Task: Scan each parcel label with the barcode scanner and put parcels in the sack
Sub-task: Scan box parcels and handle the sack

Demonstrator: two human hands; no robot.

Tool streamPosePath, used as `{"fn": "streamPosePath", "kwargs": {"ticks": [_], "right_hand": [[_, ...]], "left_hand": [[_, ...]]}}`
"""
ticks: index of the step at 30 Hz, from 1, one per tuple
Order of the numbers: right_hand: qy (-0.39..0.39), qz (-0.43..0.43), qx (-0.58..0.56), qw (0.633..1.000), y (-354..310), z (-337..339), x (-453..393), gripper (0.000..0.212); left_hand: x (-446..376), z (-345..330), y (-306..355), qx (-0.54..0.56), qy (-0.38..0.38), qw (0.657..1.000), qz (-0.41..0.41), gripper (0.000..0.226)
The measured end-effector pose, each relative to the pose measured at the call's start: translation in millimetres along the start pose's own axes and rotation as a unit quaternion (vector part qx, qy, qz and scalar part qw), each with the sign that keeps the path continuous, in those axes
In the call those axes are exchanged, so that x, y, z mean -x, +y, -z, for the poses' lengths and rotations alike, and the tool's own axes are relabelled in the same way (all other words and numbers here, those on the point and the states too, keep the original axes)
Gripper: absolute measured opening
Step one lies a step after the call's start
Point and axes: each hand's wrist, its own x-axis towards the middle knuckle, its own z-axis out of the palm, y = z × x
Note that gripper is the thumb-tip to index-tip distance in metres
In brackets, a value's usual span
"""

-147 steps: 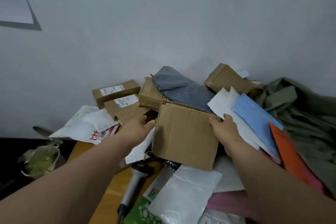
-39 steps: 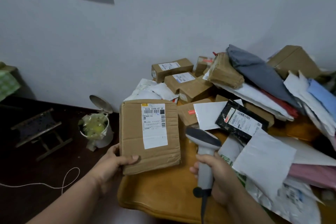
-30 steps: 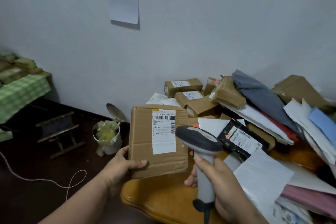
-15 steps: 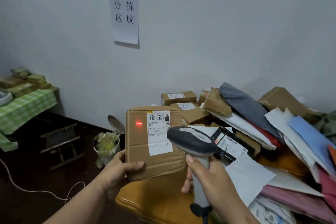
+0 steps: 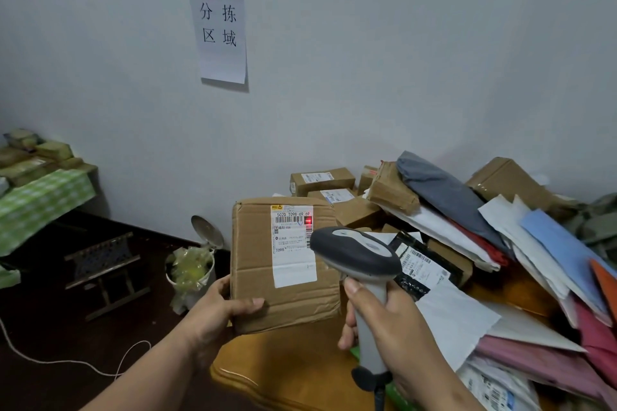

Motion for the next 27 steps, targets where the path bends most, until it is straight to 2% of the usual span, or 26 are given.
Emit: {"fn": "streamPosePath", "kwargs": {"ticks": [11,16,20,27], "right_hand": [[-0.004,0.000,0.007,1.000,-1.4,2.2,-5.8,0.034],[0.004,0.002,-0.009,1.000,-0.8,5.8,-6.9,0.048],[-0.006,-0.002,-0.019,1.000,1.8,10.4,-6.1,0.032],[-0.005,0.004,-0.014,1.000,4.8,20.8,-1.9,0.030]], "left_hand": [[-0.9,-7.6,1.8,-0.009,0.004,1.000,-0.009,0.109],[-0.4,-12.5,1.4,-0.010,0.006,1.000,-0.008,0.114],[2.2,-17.5,-0.6,-0.013,0.008,1.000,-0.003,0.108],[9.9,-29.5,-0.4,-0.032,0.013,0.999,0.001,0.106]]}}
